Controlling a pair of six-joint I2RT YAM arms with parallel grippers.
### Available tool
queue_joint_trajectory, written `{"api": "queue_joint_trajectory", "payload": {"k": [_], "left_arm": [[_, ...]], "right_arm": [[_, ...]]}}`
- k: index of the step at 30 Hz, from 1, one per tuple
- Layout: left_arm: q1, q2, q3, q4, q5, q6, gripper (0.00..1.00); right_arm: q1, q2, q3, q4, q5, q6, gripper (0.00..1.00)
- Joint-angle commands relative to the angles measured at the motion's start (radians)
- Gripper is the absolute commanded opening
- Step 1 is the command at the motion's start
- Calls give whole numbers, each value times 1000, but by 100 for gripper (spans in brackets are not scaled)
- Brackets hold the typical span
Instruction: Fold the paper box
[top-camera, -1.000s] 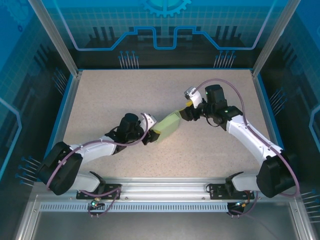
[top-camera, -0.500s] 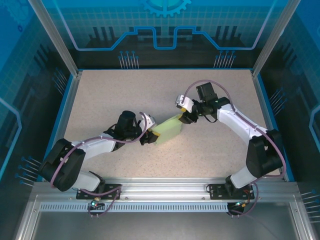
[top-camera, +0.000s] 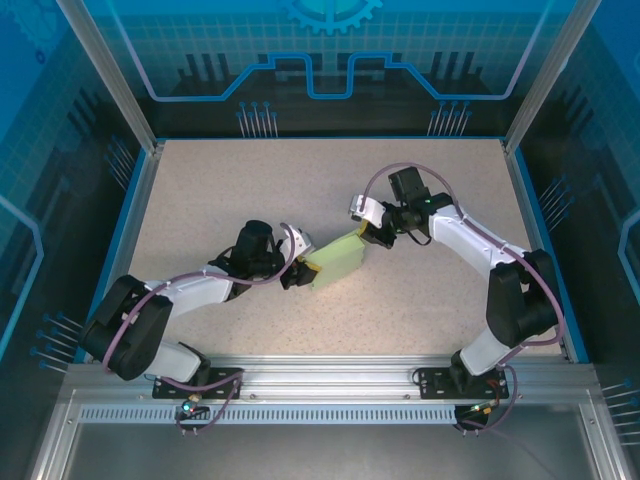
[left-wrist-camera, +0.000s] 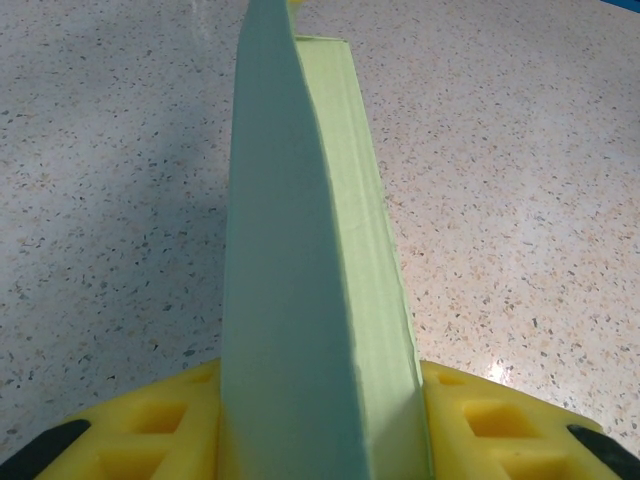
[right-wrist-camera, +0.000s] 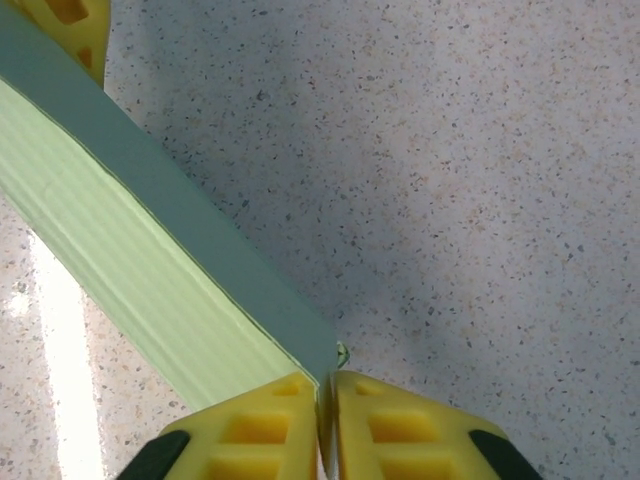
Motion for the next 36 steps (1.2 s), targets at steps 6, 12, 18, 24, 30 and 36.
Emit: {"api": "queue_joint_trajectory", "payload": {"k": [6,12,18,24,30,36], "left_arm": [[7,-5,24,23,23,18,28],[7,-6,22,25,14,12,28],[3,-4,16,51,-38,-3,28],[-31,19,14,93,-98,-6,28],[-46,41,12,121,-118,-21,28],[-49,44,11,122,-121,-24,28]], "right_arm": [[-2,-4,27,-15,58,29,13],[13,-14,24,-22,31,77,5],[70,-16,87,-107,157,297,2],[140,14,154,-199,303,618,2],[180,10,118,-164,409,746,2],[182,10,84,-113,435,738,2]]}}
